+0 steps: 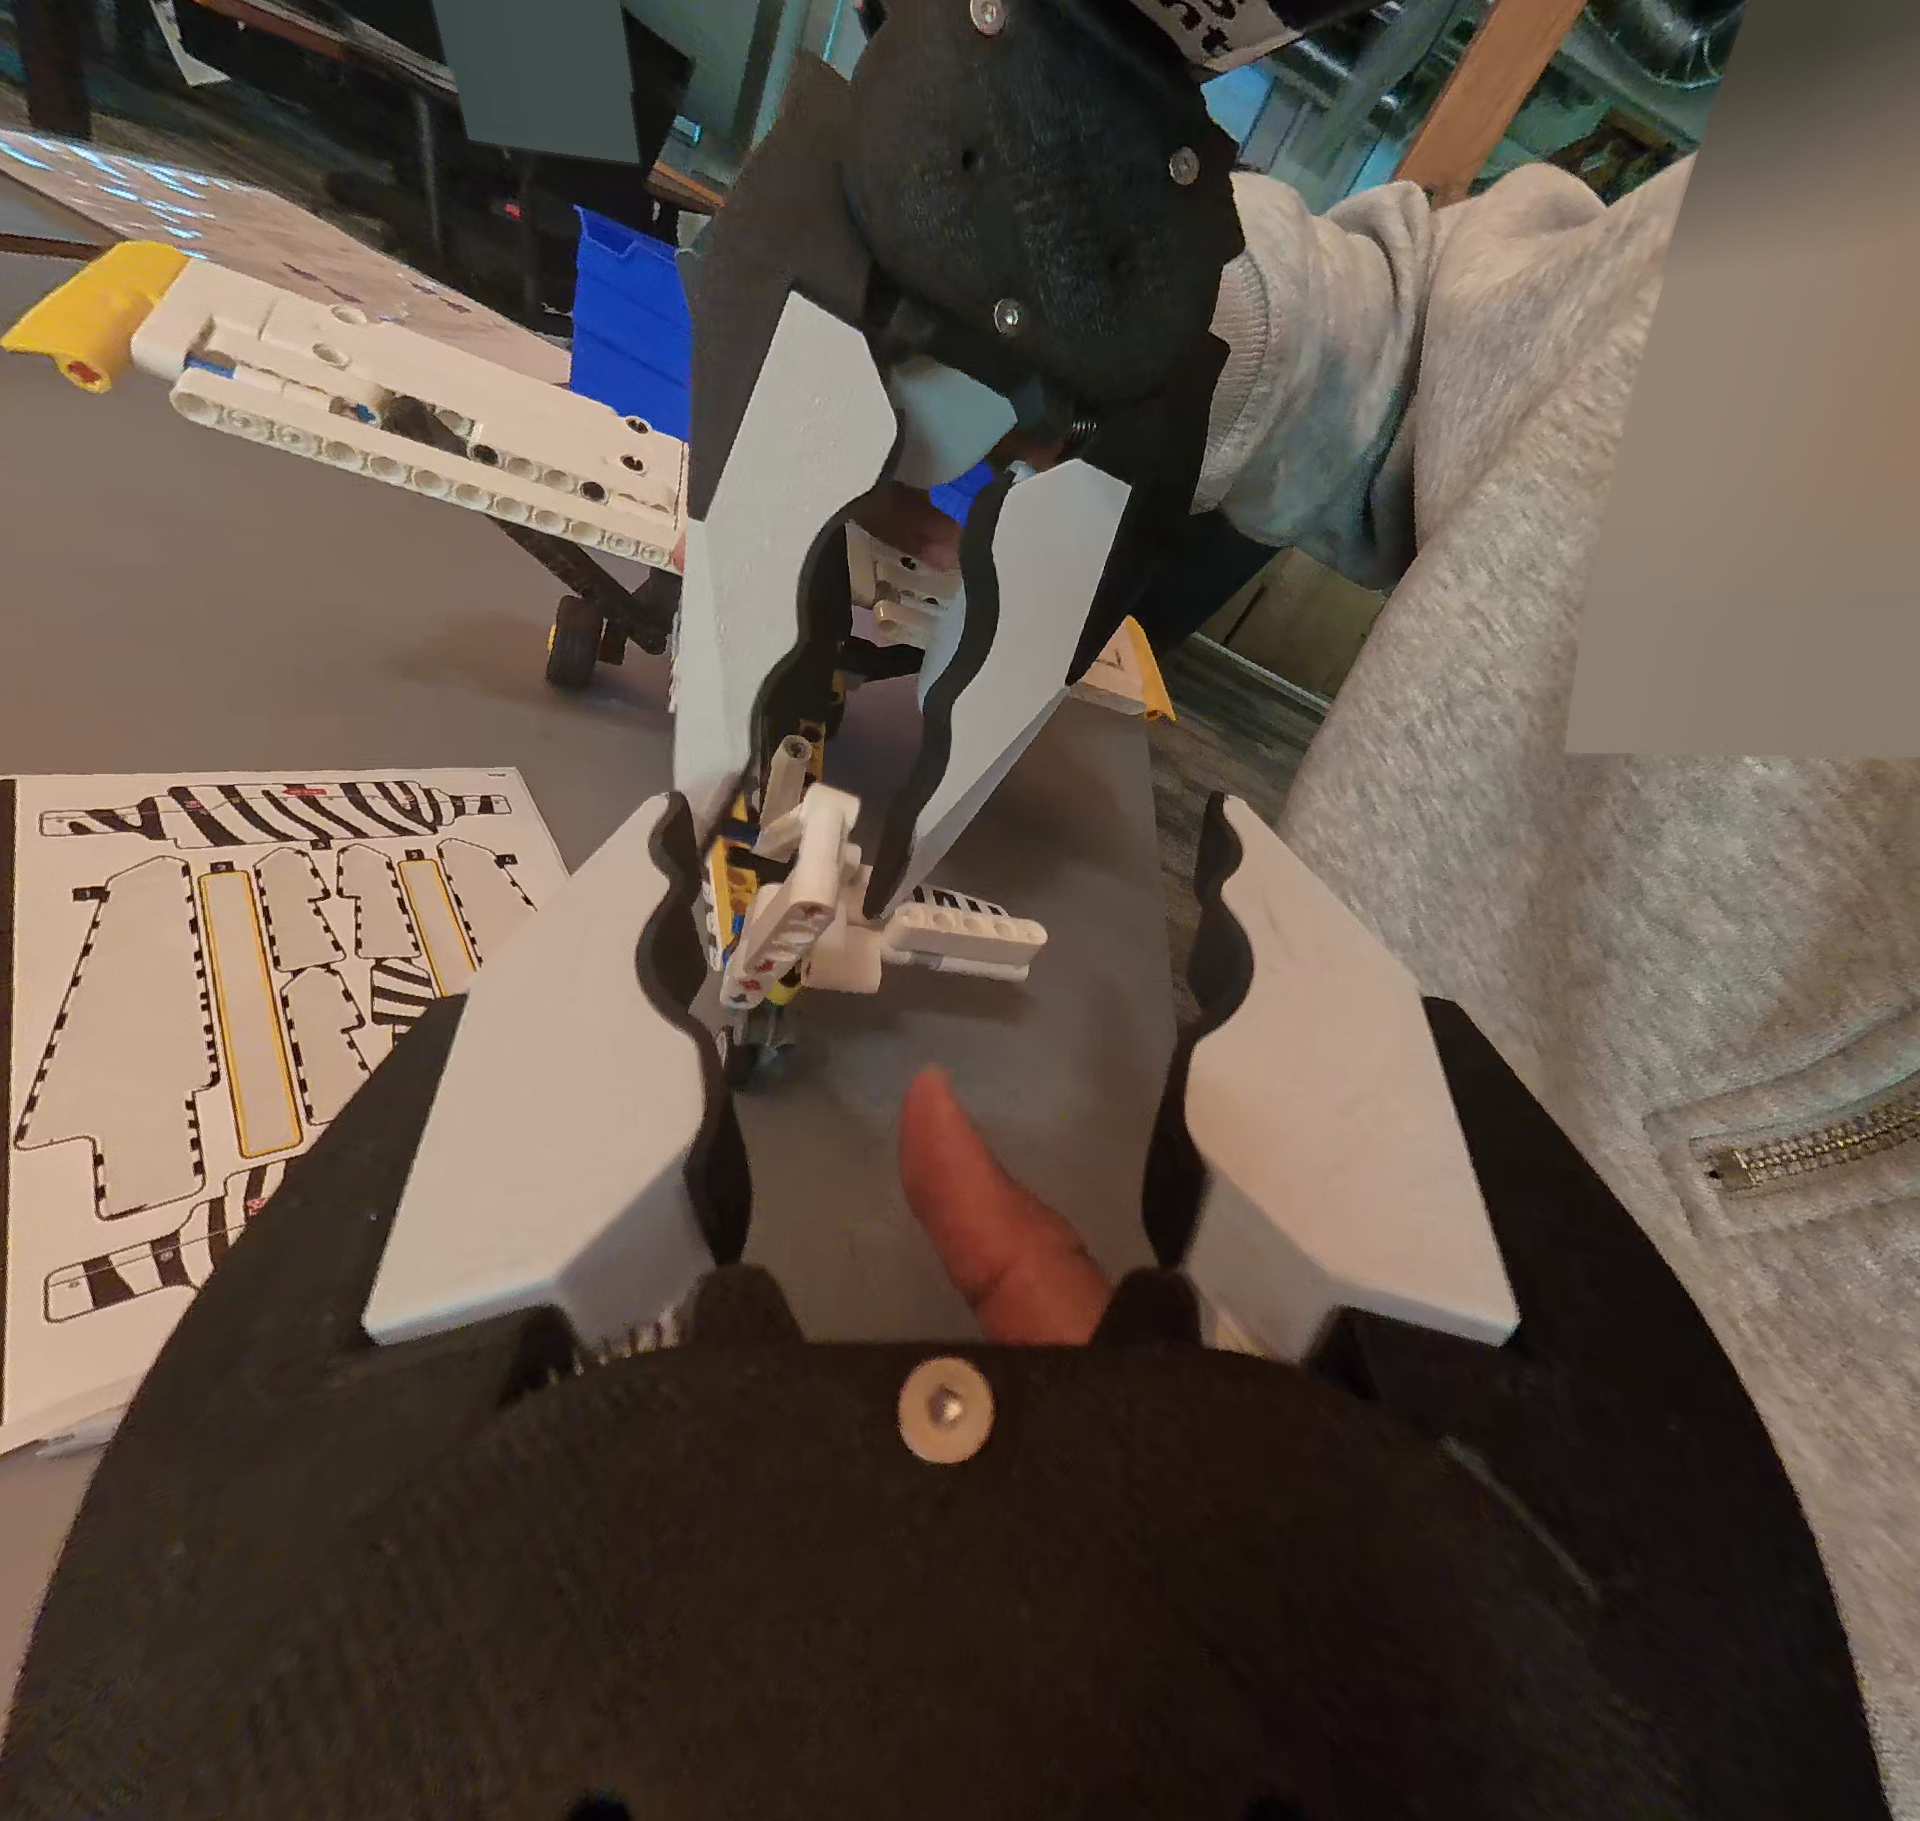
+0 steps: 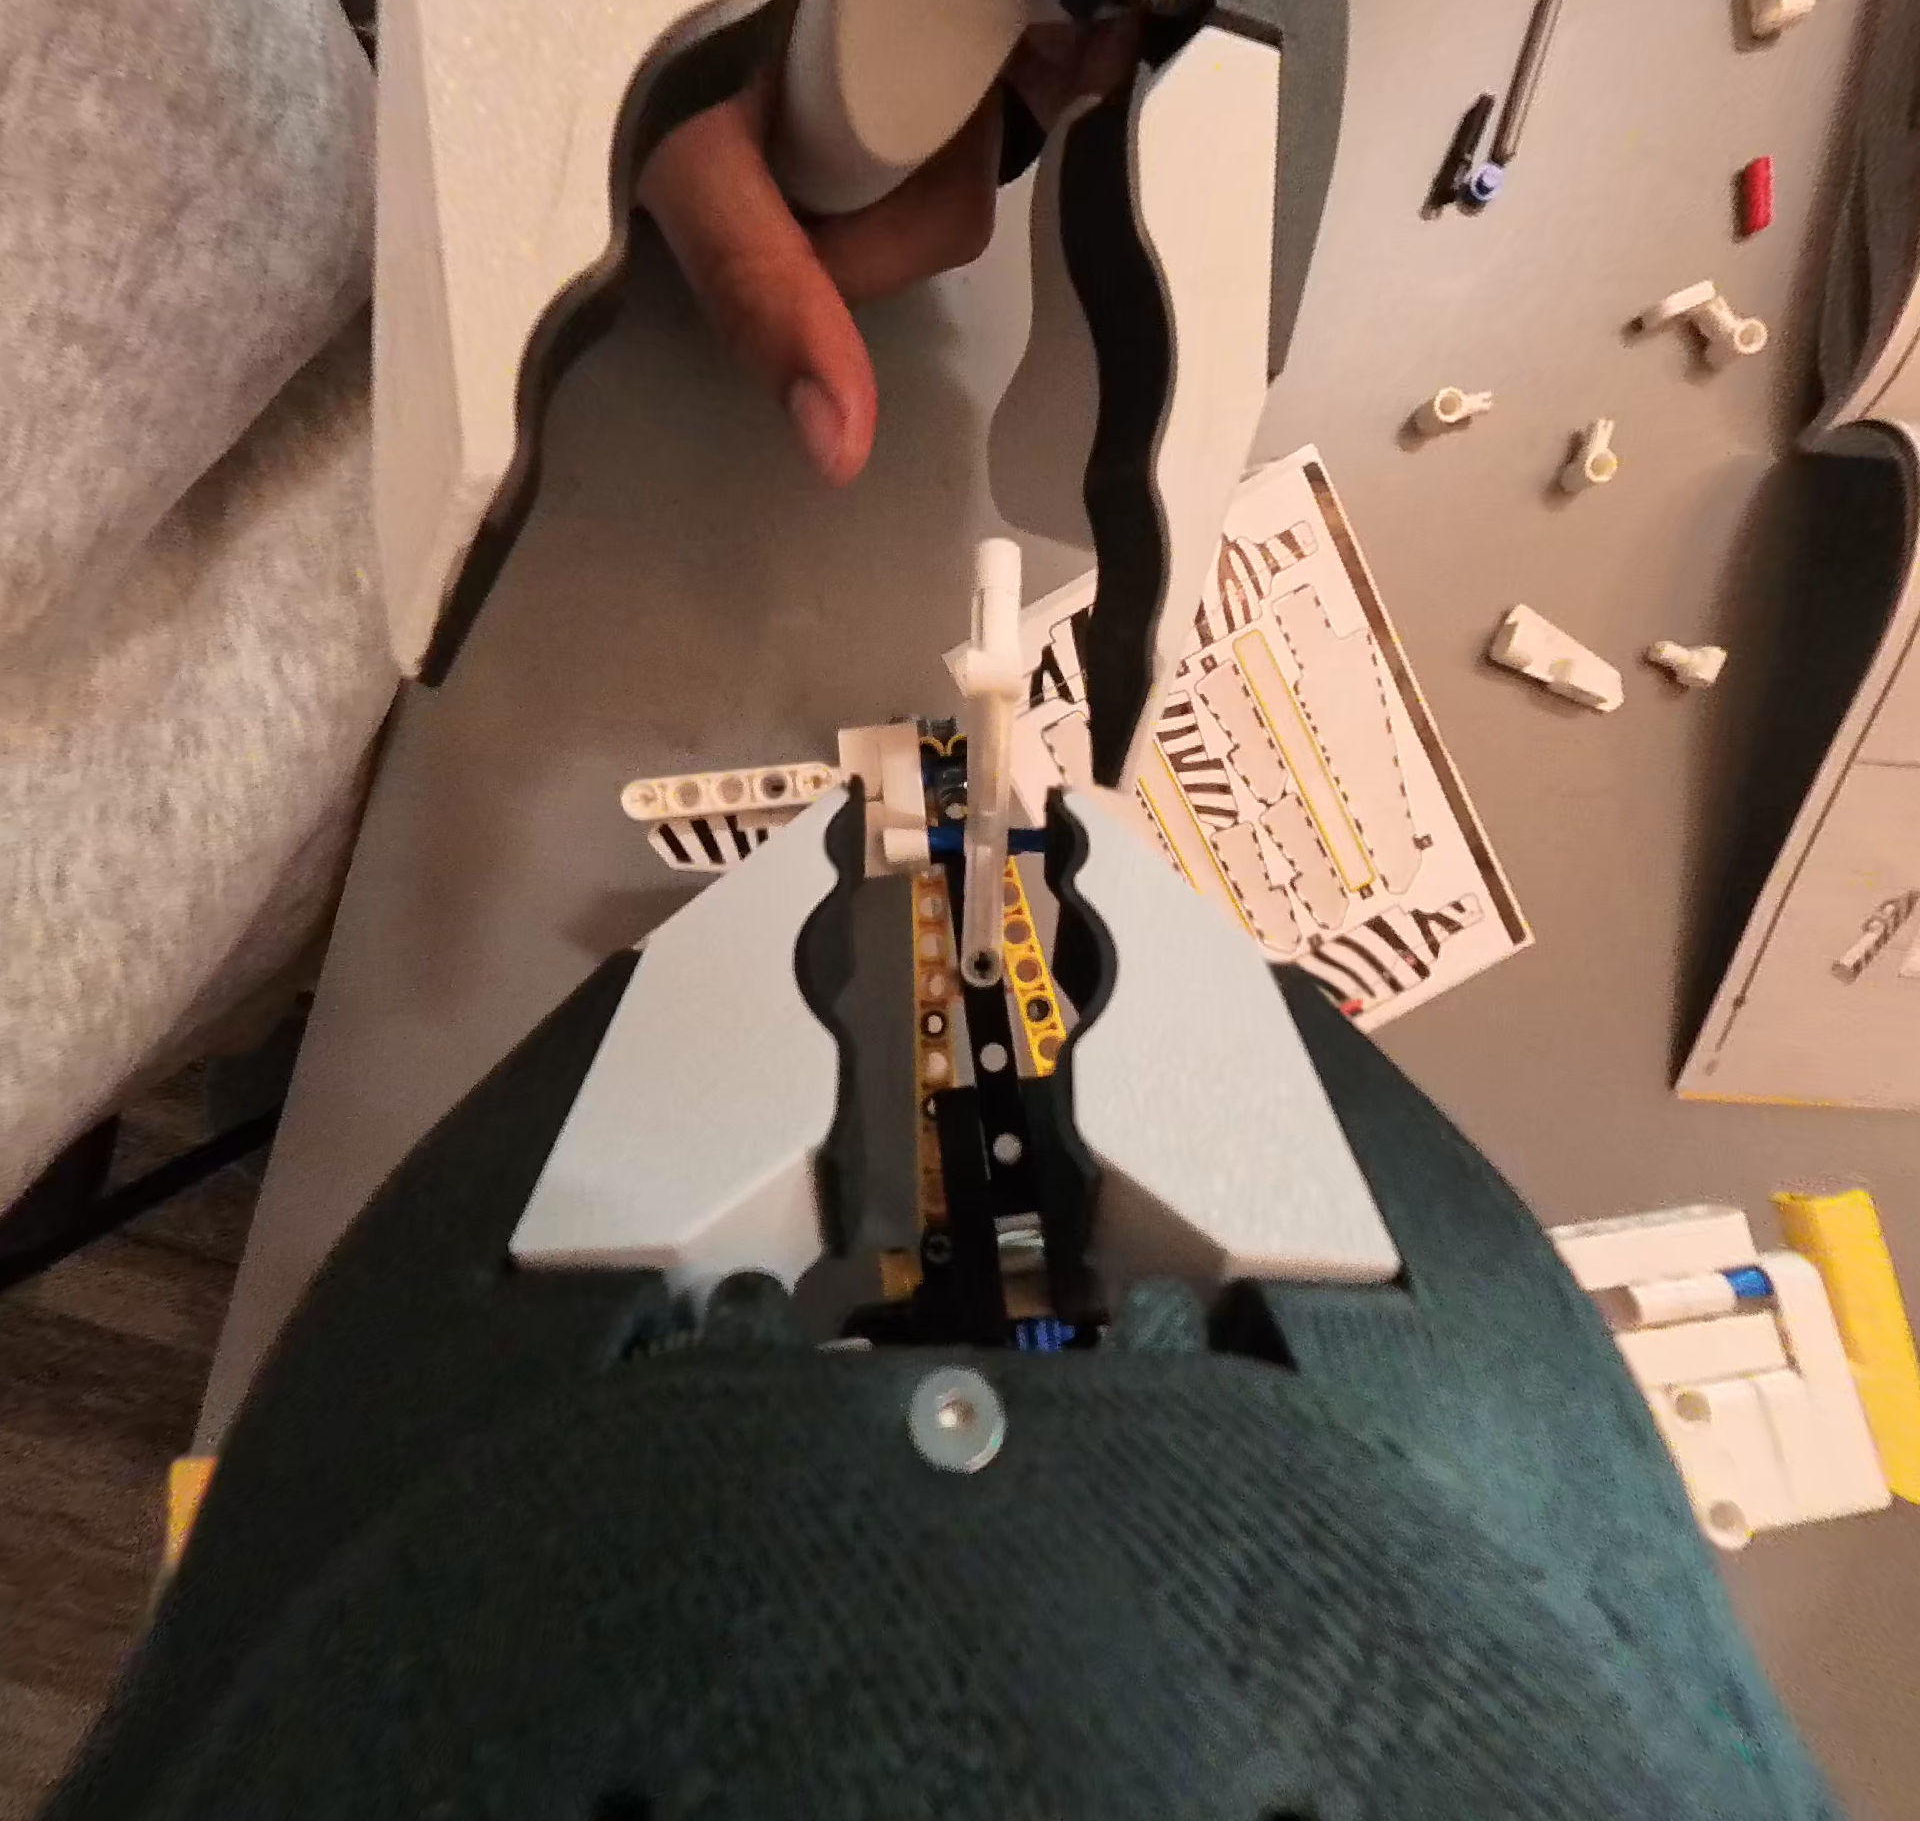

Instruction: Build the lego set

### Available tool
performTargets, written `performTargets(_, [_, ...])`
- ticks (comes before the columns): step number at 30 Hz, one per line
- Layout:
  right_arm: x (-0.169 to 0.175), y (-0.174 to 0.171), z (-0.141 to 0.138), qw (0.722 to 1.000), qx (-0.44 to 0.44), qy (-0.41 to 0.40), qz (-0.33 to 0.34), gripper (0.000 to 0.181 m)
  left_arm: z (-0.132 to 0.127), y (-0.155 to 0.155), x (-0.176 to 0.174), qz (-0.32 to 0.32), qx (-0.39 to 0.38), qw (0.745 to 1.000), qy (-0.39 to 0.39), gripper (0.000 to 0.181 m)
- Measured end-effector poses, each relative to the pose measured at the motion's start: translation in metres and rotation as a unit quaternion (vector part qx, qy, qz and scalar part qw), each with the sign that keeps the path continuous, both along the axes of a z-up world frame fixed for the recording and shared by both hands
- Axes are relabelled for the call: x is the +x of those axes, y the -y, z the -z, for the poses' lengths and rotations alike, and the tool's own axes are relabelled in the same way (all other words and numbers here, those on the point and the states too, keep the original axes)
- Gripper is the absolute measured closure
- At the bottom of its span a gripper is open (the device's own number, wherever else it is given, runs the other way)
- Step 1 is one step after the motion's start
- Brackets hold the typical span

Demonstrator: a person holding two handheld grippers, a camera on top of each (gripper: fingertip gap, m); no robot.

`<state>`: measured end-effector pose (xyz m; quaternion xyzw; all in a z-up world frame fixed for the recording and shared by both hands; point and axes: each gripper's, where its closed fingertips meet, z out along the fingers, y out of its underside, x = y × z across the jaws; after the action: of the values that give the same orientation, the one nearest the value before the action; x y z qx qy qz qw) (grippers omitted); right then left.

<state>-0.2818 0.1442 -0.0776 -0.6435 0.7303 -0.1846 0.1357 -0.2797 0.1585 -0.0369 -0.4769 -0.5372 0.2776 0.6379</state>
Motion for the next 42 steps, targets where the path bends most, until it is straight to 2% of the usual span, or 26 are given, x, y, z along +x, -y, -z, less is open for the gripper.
performTargets(2, [-0.004,0.005,0.003,1.000,-0.009,-0.008,0.022,0.136,0.001,0.000,-0.001,0.002,0.002,1.000,0.003,0.086])
performTargets(5, [-0.007,0.006,0.002,0.999,-0.004,-0.007,0.052,0.136,0.003,0.000,-0.002,0.005,0.004,1.000,0.012,0.085])
performTargets(7, [-0.010,0.008,-0.001,0.997,-0.014,-0.002,0.082,0.129,0.005,-0.001,-0.003,0.012,0.012,1.000,0.020,0.084])
performTargets(11, [-0.016,0.005,-0.010,0.984,-0.041,0.016,0.173,0.121,0.010,-0.008,-0.008,0.053,0.059,0.996,0.039,0.069])
performTargets(13, [-0.018,0.003,-0.018,0.968,-0.064,0.045,0.239,0.122,0.009,-0.013,-0.011,0.073,0.077,0.994,0.038,0.067])
performTargets(16, [-0.015,-0.007,-0.028,0.924,-0.076,0.133,0.351,0.132,0.008,-0.024,-0.014,0.104,0.087,0.990,0.035,0.055])
performTargets(19, [-0.020,-0.023,-0.024,0.859,-0.063,0.214,0.461,0.140,0.005,-0.035,-0.014,0.130,0.089,0.987,0.028,0.056])
performTargets(22, [-0.024,-0.043,-0.014,0.804,-0.048,0.268,0.528,0.141,0.002,-0.065,-0.010,0.211,0.110,0.971,0.025,0.056])
performTargets(24, [-0.028,-0.054,-0.010,0.785,-0.061,0.274,0.552,0.146,0.000,-0.080,-0.009,0.243,0.112,0.963,0.021,0.049])
performTargets(25, [-0.033,-0.060,-0.005,0.785,-0.078,0.248,0.562,0.154,0.001,-0.085,-0.009,0.254,0.109,0.961,0.025,0.050])
performTargets(27, [-0.044,-0.070,0.000,0.791,-0.120,0.191,0.570,0.154,0.002,-0.091,-0.007,0.268,0.106,0.957,0.030,0.048])
performTargets(33, [-0.040,-0.074,-0.003,0.799,-0.206,0.122,0.551,0.168,0.001,-0.094,-0.005,0.291,0.111,0.950,0.029,0.044])
performTargets(37, [-0.040,-0.070,-0.003,0.788,-0.246,0.111,0.553,0.172,0.003,-0.096,-0.004,0.298,0.099,0.949,0.036,0.041])
performTargets(42, [-0.042,-0.068,-0.002,0.771,-0.255,0.131,0.568,0.173,0.006,-0.101,-0.005,0.299,0.067,0.951,0.041,0.037])
